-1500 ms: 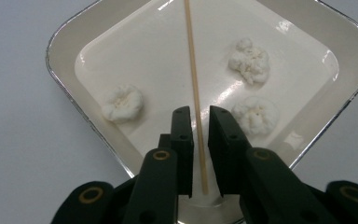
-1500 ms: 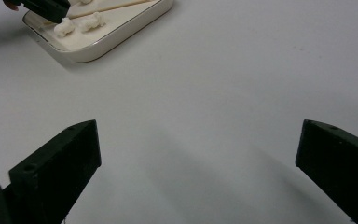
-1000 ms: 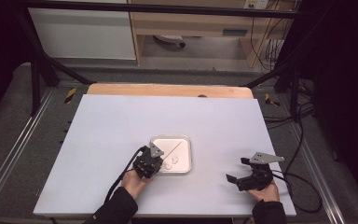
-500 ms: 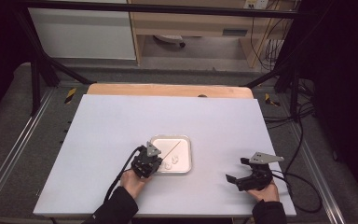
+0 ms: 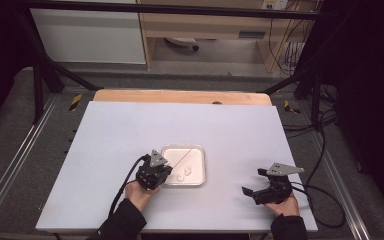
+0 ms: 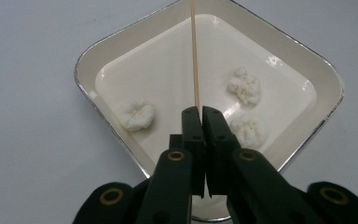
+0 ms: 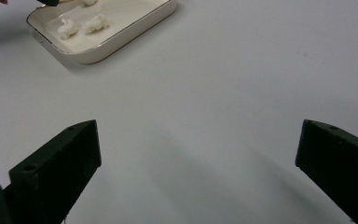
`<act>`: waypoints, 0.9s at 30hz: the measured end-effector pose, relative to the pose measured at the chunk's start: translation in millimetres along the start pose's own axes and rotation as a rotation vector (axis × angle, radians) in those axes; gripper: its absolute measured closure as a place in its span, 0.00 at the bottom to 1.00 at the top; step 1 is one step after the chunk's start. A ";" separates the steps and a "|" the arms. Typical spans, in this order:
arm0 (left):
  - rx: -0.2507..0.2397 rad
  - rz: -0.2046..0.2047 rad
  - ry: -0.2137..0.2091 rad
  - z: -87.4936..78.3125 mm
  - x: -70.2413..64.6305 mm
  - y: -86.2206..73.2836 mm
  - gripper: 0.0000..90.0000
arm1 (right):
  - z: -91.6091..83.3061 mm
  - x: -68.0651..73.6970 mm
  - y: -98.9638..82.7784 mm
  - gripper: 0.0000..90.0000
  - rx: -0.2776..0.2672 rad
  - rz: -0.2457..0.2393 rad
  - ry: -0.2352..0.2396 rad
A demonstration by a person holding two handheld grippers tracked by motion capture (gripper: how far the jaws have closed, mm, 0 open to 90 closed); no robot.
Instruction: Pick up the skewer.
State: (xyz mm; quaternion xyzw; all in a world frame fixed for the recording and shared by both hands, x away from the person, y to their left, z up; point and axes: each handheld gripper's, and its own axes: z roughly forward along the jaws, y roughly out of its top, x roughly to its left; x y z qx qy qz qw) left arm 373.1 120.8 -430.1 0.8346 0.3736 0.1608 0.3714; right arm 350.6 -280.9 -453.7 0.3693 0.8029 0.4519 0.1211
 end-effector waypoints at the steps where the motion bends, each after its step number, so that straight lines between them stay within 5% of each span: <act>1: -0.001 0.001 -0.002 -1.1 -0.3 0.1 0.98 | 0.7 1.5 1.2 0.01 0.000 -0.010 -0.003; 15: -0.026 0.025 -0.059 -9.9 -1.1 2.7 0.98 | 6.0 12.6 9.6 0.01 0.004 -0.076 -0.028; 27: -0.030 0.072 -0.105 -15.1 -8.1 6.8 0.98 | 16.4 30.8 23.4 0.01 0.035 -0.222 -0.057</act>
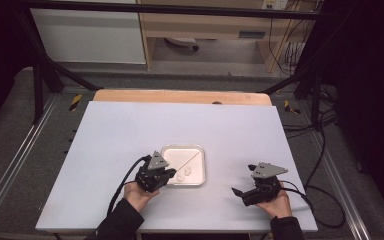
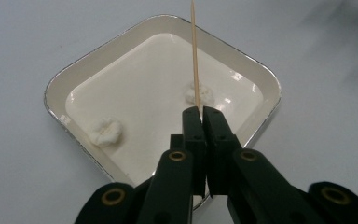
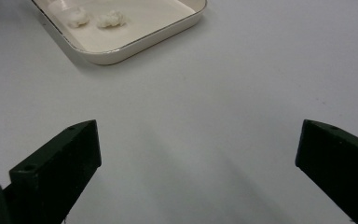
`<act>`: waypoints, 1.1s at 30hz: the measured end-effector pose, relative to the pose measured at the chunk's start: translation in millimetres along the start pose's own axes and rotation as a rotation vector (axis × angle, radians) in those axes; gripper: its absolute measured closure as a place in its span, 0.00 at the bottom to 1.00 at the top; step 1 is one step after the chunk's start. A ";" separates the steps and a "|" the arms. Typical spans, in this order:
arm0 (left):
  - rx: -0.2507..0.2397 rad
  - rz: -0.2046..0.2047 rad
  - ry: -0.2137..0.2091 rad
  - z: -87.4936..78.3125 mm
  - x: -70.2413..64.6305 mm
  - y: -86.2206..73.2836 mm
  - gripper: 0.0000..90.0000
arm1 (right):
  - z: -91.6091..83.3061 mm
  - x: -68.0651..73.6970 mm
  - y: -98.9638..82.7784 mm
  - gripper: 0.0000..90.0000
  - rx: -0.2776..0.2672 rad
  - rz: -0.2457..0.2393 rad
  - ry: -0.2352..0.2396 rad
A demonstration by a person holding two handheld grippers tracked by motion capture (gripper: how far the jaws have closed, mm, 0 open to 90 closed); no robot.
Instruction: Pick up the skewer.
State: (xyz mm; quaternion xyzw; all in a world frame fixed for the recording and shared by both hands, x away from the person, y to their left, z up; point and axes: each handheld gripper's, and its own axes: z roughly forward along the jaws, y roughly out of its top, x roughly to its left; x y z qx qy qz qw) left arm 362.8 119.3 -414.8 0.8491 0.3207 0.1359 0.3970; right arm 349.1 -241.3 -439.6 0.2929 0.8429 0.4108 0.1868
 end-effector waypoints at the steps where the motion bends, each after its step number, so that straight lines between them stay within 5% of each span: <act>1: 0.000 0.003 -0.001 -0.2 -0.6 0.3 0.98 | 0.0 0.0 0.0 0.01 0.000 0.000 0.000; 33: 0.038 0.134 -0.064 -3.2 -16.8 19.4 0.98 | 13.2 27.3 31.6 0.02 0.082 -0.245 -0.062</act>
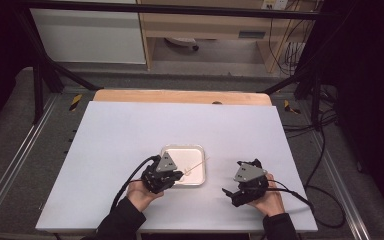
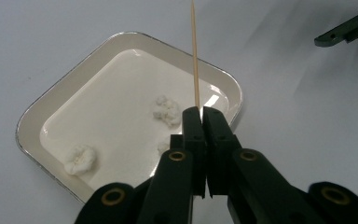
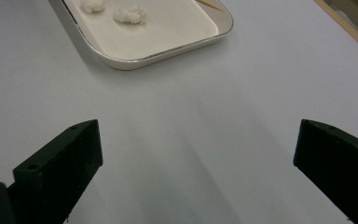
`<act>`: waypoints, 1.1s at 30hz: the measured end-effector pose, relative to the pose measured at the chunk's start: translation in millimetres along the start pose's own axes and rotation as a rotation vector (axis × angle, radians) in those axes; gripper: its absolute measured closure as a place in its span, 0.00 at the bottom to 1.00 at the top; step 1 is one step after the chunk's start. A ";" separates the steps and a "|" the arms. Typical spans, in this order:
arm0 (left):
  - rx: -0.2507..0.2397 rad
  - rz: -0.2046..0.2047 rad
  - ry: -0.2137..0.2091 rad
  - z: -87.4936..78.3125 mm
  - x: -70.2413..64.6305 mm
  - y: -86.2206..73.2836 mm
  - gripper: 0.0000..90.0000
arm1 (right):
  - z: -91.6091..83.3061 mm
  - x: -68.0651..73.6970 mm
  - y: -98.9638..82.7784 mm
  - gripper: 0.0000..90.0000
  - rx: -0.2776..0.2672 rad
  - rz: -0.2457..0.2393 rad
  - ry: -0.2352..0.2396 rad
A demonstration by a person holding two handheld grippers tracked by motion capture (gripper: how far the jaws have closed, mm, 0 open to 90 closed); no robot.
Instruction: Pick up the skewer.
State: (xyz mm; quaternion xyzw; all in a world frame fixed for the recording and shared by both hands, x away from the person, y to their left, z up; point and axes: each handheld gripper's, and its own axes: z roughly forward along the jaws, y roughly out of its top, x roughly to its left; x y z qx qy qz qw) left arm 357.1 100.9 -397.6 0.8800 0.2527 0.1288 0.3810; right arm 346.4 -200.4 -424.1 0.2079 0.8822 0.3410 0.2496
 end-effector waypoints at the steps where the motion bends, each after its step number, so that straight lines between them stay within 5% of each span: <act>1: 0.003 0.005 -0.002 0.3 -0.3 1.1 0.98 | 0.1 0.4 0.9 0.03 0.001 -0.009 0.001; 33: 0.068 0.120 -0.055 25.0 -24.4 27.4 0.98 | -3.0 11.9 13.4 0.16 0.044 -0.248 -0.057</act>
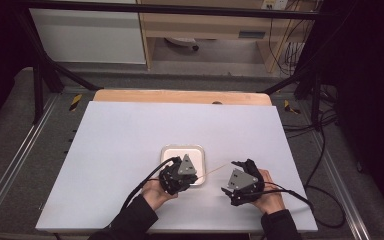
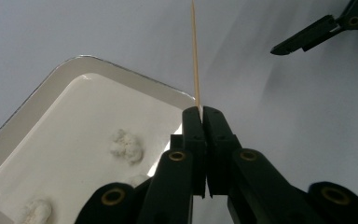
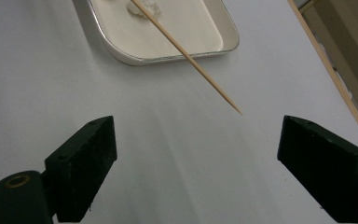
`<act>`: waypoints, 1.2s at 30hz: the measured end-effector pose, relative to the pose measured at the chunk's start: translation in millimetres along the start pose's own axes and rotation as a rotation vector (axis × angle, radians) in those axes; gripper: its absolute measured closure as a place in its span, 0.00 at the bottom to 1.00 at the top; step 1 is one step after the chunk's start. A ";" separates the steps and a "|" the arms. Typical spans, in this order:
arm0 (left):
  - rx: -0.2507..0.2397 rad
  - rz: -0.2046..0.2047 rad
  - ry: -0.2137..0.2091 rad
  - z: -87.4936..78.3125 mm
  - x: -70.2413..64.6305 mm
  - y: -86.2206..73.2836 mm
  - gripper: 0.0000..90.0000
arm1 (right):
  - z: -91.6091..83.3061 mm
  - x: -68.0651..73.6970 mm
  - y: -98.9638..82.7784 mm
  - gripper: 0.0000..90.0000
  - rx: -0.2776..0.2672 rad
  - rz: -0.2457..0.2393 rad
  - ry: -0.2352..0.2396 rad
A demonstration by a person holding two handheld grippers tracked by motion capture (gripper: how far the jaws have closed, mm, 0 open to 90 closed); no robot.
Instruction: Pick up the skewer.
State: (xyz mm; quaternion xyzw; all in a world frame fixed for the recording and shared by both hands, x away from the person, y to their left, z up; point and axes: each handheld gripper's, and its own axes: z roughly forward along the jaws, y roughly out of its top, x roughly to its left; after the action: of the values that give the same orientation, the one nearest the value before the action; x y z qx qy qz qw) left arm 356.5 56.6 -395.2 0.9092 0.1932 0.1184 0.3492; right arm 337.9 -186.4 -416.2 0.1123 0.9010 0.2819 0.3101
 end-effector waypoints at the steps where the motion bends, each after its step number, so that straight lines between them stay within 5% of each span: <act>1: -0.001 0.002 -0.002 0.7 -0.7 0.7 0.98 | 0.0 0.0 0.0 0.16 0.000 0.000 0.000; 36: 0.031 0.088 -0.049 13.1 -20.5 27.5 0.98 | 2.1 10.3 9.2 0.69 0.023 -0.371 -0.020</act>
State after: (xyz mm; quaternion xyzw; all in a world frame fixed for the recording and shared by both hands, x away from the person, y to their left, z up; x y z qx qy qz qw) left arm 350.1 21.2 -387.6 0.9248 0.1463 0.1083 0.3342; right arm 331.4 -174.1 -417.4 -0.0494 0.9064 0.2082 0.3643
